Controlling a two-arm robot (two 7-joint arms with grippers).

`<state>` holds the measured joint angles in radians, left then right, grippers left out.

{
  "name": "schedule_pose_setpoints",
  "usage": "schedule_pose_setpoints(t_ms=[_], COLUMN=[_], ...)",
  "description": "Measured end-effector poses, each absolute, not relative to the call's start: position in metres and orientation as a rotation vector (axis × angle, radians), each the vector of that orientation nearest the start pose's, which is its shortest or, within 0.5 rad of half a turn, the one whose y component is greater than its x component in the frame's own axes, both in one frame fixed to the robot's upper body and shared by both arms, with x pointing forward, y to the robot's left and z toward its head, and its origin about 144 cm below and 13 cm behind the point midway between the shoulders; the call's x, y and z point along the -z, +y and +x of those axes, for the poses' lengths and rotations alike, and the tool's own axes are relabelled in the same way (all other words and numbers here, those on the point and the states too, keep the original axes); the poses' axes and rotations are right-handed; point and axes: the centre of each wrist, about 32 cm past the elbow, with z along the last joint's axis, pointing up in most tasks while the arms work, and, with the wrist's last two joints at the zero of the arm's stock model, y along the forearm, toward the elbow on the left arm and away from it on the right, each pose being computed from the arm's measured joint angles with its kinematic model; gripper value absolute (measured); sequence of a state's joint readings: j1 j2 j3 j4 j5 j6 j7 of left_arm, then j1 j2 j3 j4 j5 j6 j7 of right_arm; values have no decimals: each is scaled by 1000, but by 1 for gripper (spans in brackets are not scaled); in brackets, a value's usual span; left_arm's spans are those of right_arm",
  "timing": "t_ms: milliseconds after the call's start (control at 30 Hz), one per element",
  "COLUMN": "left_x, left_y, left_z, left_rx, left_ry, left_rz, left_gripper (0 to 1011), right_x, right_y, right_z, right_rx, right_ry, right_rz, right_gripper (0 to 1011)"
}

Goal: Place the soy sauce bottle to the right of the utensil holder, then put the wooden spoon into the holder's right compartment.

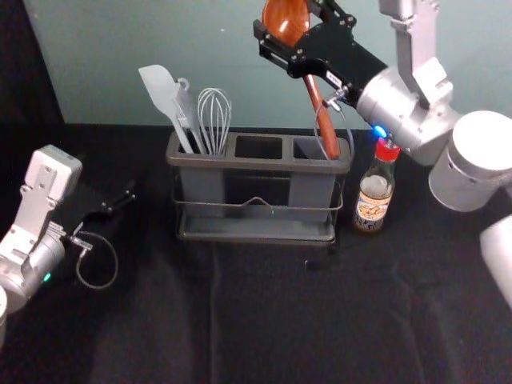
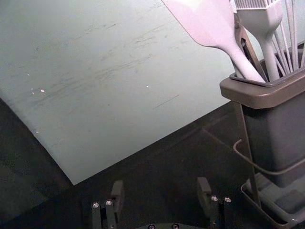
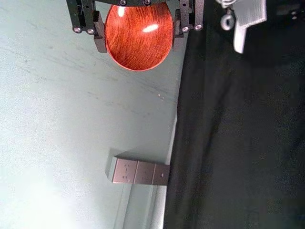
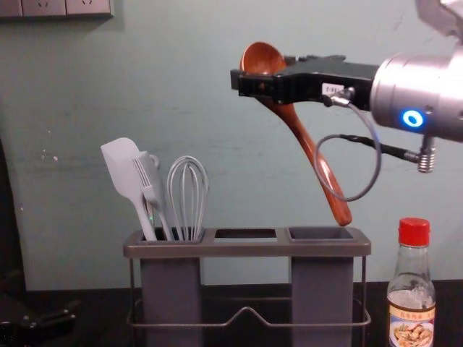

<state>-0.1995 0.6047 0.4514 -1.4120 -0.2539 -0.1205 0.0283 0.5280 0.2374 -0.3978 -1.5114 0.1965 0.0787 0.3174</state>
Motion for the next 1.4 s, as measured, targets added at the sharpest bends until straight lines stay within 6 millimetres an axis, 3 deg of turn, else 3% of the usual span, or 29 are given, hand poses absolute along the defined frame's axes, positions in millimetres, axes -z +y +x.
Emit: schedule_pose_setpoints(t_ms=[333,767,1400], left_x=[-1140,-1140,-1140], left_y=[310,310,310], left_z=[489,489,489], left_rx=[-1248,-1248,-1248], left_ry=[-285,-285,-285], left_rz=[304,305,305], left_gripper=[1005,1005,1005], right_x=[-1293,-1281,-1281], right_y=[-173,-168,-177], right_z=[585,598,572], right_rx=[908,902,892], right_ry=[-340,-320,-303], right_rz=[20,9,4], right_gripper=[840,840,840])
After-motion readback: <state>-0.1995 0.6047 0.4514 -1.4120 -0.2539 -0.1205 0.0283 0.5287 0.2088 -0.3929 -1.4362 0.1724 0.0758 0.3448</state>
